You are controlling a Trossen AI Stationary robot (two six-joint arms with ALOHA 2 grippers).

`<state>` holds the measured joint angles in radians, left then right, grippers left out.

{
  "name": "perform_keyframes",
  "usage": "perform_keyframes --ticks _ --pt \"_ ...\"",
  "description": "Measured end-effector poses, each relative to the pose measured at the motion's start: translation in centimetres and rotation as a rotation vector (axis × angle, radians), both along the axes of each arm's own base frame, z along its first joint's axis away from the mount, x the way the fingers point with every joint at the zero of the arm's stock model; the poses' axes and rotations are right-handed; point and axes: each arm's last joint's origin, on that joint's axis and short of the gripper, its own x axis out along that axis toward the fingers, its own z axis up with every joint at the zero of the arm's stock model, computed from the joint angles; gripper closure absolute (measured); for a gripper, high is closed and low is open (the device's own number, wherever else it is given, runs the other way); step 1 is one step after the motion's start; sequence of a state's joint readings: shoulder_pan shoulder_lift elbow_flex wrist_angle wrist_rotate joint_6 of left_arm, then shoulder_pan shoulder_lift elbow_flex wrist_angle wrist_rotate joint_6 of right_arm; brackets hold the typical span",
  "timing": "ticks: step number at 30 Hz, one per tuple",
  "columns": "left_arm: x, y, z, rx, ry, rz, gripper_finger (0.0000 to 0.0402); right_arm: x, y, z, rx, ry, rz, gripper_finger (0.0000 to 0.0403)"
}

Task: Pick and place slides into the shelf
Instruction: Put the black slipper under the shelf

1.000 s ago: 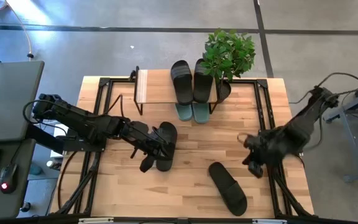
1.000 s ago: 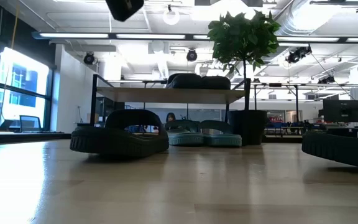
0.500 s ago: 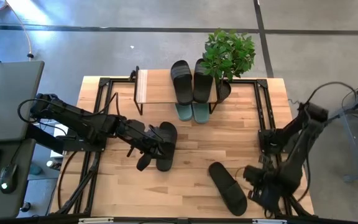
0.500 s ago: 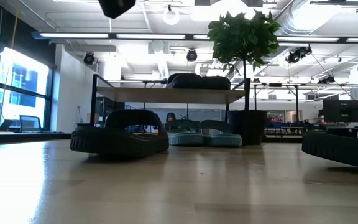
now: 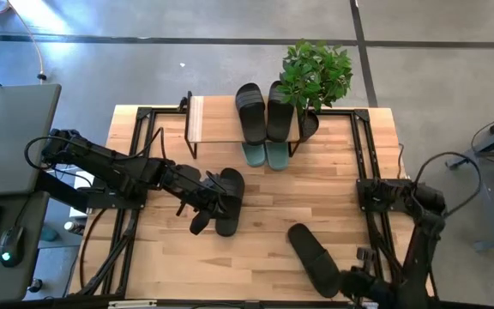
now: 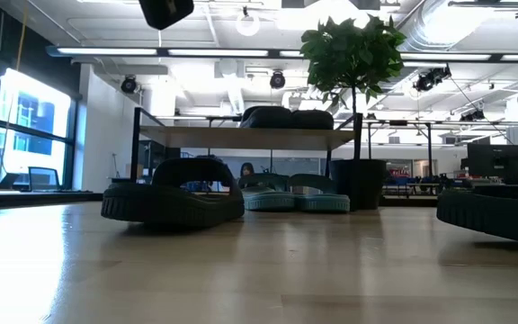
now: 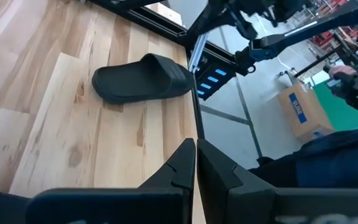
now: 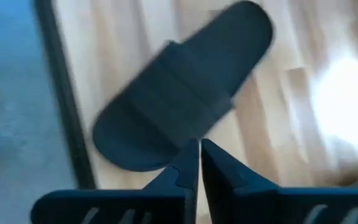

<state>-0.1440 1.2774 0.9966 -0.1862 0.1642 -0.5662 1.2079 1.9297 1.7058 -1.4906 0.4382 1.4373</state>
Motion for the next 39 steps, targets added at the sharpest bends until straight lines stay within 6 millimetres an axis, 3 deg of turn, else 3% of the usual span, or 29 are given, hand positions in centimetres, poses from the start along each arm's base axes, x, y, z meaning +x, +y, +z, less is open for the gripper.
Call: perform_keyframes --ticks 4,7,12,16,19,26,39 --pt "0.0 0.0 -0.1 -0.015 0.011 0.008 0.0396 -0.5 1.8 -0.2 0.099 -0.069 0.045 0.0349" --pt "0.0 0.0 0.0 -0.015 0.01 0.008 0.0396 -0.6 2.1 -0.5 0.122 -0.027 0.052 0.0306" --pt "-0.1 0.0 -0.2 0.0 0.025 0.002 0.0396 1.0 2.7 -3.1 0.069 0.019 0.023 0.0267" --pt "-0.3 0.0 -0.6 0.009 0.066 -0.001 0.0396 2.9 3.2 -6.5 0.035 0.114 -0.031 0.0263" --pt "-0.5 0.0 -0.9 0.004 0.102 -0.005 0.0396 3.6 2.8 -7.8 -0.015 0.139 -0.097 0.0263" --pt "-0.7 0.1 -1.2 0.004 0.153 -0.003 0.0396 3.9 2.6 -8.0 -0.028 0.099 -0.153 0.0263" --pt "-0.8 0.1 -1.4 0.007 0.167 0.0 0.0396 5.0 1.8 -7.9 -0.111 0.15 -0.015 0.0263"
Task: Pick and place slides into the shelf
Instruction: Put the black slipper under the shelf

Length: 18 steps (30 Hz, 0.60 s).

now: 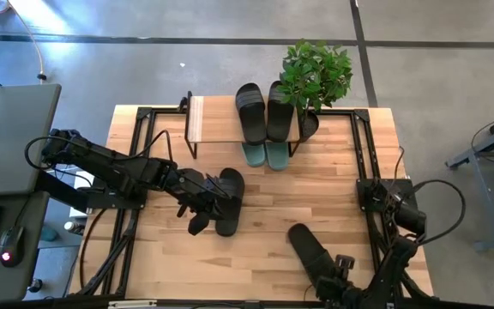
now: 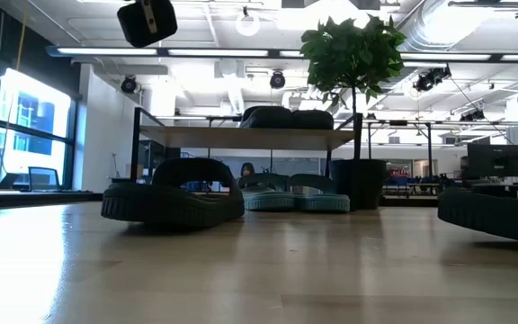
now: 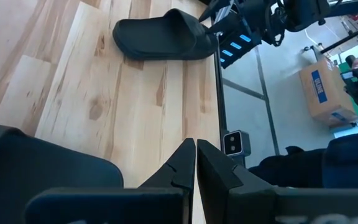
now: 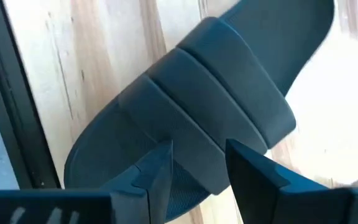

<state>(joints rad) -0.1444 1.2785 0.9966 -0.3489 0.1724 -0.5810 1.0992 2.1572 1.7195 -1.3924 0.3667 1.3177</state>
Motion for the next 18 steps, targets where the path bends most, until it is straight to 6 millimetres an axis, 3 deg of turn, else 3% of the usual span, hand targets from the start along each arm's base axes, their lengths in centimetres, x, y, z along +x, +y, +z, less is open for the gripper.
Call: perform_keyframes --ticks 5,12,18 --pt "0.0 0.0 0.0 0.001 0.003 0.0 0.0396 -0.8 0.4 -0.2 -0.004 -0.03 -0.048 0.0263" --pt "-0.1 0.0 -0.1 0.002 0.01 0.0 0.0396 -1.8 1.4 1.1 0.021 -0.056 -0.03 0.0263" --pt "-0.1 0.0 -0.1 0.002 0.014 0.0 0.0396 -1.3 0.7 0.1 0.002 -0.019 -0.038 0.0263"
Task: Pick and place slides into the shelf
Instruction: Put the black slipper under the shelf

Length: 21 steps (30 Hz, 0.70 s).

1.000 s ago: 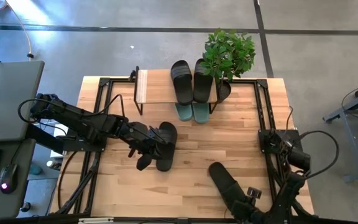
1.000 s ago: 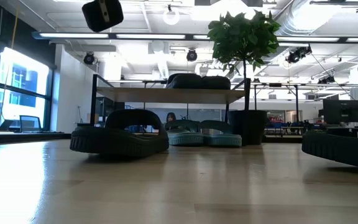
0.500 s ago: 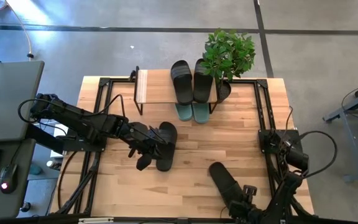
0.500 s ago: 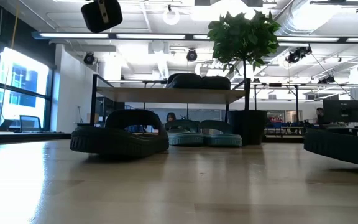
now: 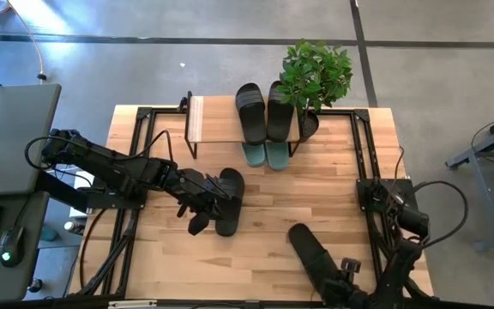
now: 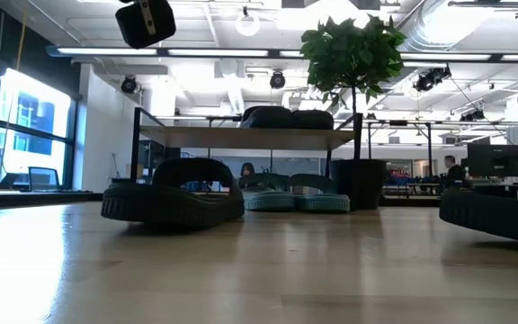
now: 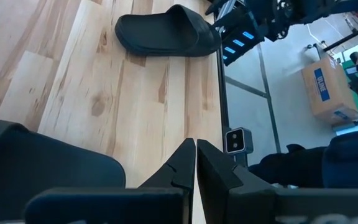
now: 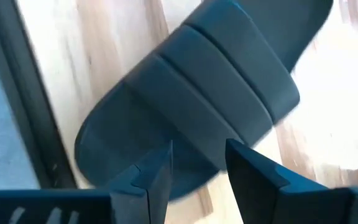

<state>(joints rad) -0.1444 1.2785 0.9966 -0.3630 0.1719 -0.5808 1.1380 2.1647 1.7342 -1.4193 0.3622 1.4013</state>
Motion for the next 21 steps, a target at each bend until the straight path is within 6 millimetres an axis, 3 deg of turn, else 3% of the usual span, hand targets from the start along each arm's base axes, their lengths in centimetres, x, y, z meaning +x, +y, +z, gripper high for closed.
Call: perform_keyframes --ticks 6,15,21 --pt "0.0 0.0 0.0 0.0 0.0 0.0 0.0396 1.1 -0.7 -0.8 -0.012 0.025 0.04 0.0263" --pt "0.0 0.0 0.0 0.0 0.0 0.0 0.0396 0.9 -1.6 -2.1 -0.057 0.024 0.008 0.0268" --pt "0.0 0.0 0.0 -0.001 0.0 0.001 0.0396 0.8 -1.9 -2.2 -0.084 -0.009 -0.035 0.0334"
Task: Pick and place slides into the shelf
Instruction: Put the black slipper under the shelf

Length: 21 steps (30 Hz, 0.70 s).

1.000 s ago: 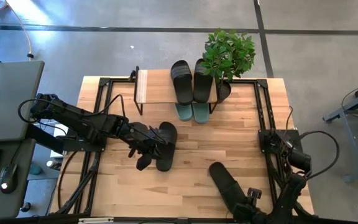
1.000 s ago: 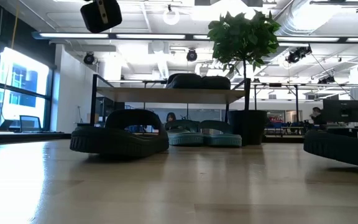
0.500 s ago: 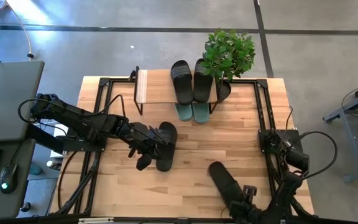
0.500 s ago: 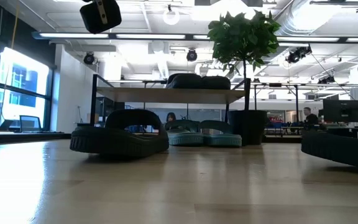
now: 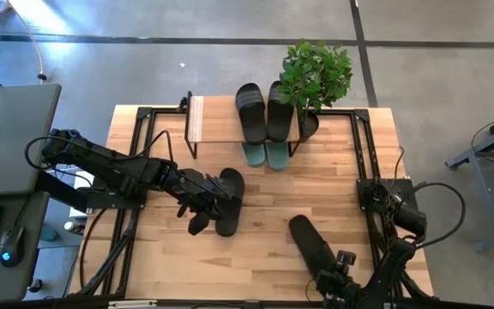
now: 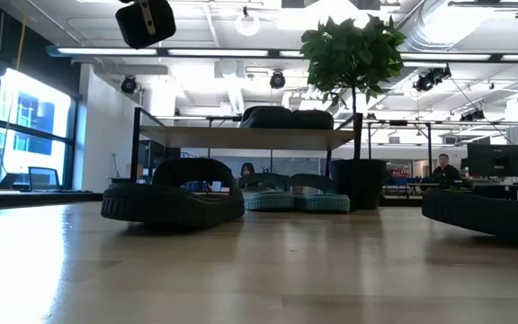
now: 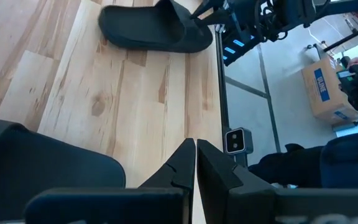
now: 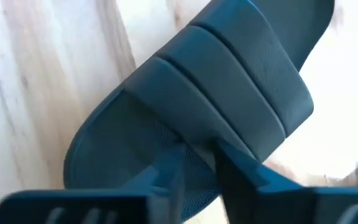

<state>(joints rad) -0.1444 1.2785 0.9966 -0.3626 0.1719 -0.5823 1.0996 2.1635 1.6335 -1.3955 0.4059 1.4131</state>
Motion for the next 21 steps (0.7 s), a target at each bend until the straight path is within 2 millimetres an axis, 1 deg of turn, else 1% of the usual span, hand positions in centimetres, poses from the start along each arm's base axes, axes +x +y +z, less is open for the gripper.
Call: perform_keyframes --ticks 3,5,8,12,16,18,21 --pt "0.0 0.0 0.0 -0.001 0.0 0.001 0.0396 0.0 0.0 0.0 -0.004 -0.004 -0.003 0.0384" --pt "0.0 0.0 0.0 -0.001 0.0 0.001 0.0396 0.0 -0.1 0.0 -0.007 -0.005 -0.004 0.0397" --pt "0.0 0.0 0.0 -0.001 0.0 0.001 0.0396 -0.1 -0.4 0.2 -0.034 -0.027 -0.06 0.0392" --pt "0.0 0.0 0.0 -0.008 0.001 0.006 0.0396 -0.3 -0.7 0.5 -0.065 -0.031 -0.104 0.04" --pt "0.0 0.0 0.0 -0.025 0.007 0.019 0.0396 -0.8 0.1 1.2 -0.034 -0.052 -0.097 0.0389" --pt "0.0 0.0 0.0 -0.029 0.009 0.023 0.0396 -1.0 0.6 1.8 -0.008 -0.098 -0.143 0.0387" --pt "0.0 0.0 0.0 -0.039 0.013 0.03 0.0396 -1.7 1.6 3.7 0.045 -0.258 -0.258 0.0387"
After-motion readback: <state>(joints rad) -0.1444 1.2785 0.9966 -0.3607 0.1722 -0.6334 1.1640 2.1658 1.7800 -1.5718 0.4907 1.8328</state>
